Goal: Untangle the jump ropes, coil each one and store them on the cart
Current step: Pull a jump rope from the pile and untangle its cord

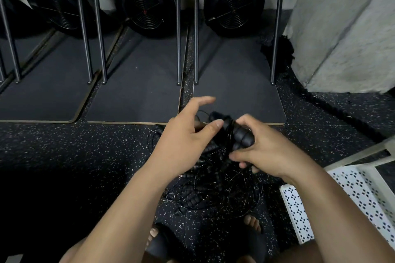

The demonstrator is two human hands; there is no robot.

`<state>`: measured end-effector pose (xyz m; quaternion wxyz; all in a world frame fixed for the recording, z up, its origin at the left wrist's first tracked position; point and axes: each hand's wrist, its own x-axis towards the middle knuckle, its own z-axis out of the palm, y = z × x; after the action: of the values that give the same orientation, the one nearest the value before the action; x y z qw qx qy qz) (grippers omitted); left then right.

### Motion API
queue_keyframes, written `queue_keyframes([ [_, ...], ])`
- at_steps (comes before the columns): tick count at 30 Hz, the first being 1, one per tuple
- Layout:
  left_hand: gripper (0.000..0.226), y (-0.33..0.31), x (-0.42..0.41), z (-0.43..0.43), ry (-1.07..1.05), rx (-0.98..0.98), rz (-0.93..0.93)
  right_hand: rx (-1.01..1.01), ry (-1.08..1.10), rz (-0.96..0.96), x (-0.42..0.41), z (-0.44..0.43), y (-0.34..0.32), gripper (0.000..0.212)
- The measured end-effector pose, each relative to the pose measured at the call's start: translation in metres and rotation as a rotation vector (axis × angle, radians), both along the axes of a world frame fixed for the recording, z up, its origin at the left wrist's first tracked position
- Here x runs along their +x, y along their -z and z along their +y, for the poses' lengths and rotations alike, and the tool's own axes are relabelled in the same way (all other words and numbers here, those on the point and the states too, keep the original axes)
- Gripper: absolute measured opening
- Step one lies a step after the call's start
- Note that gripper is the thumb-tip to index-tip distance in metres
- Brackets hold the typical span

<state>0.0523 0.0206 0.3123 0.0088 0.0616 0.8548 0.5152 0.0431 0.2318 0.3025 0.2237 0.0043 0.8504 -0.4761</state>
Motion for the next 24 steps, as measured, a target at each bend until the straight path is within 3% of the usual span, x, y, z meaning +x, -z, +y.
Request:
queue_keyframes([
  [6, 0.037, -0.002, -0.002, -0.008, 0.063, 0.018, -0.013, -0.007, -0.437, -0.339, 0.011, 0.003, -0.013, 0.054],
  [9, 0.031, -0.007, 0.0, -0.009, 0.108, 0.071, -0.034, -0.185, -0.615, -0.453, 0.015, 0.003, -0.029, 0.047],
  [12, 0.025, -0.01, -0.001, -0.009, 0.145, 0.162, -0.038, -0.42, -0.661, -0.451, 0.016, 0.007, -0.039, 0.051],
  [17, 0.03, -0.01, 0.0, -0.018, 0.269, 0.252, -0.228, -0.787, -0.48, -0.308, 0.016, 0.011, -0.037, 0.066],
  [19, 0.034, -0.001, -0.001, -0.011, 0.167, 0.169, -0.202, -0.885, -0.359, -0.232, 0.014, 0.007, -0.034, 0.064],
  [21, 0.035, 0.005, -0.002, -0.005, 0.039, 0.137, -0.143, -0.929, -0.204, -0.158, 0.011, 0.003, -0.033, 0.055],
  [24, 0.033, 0.006, -0.002, 0.003, 0.101, 0.133, -0.14, -0.937, 0.026, -0.097, 0.006, -0.001, -0.033, 0.052],
])
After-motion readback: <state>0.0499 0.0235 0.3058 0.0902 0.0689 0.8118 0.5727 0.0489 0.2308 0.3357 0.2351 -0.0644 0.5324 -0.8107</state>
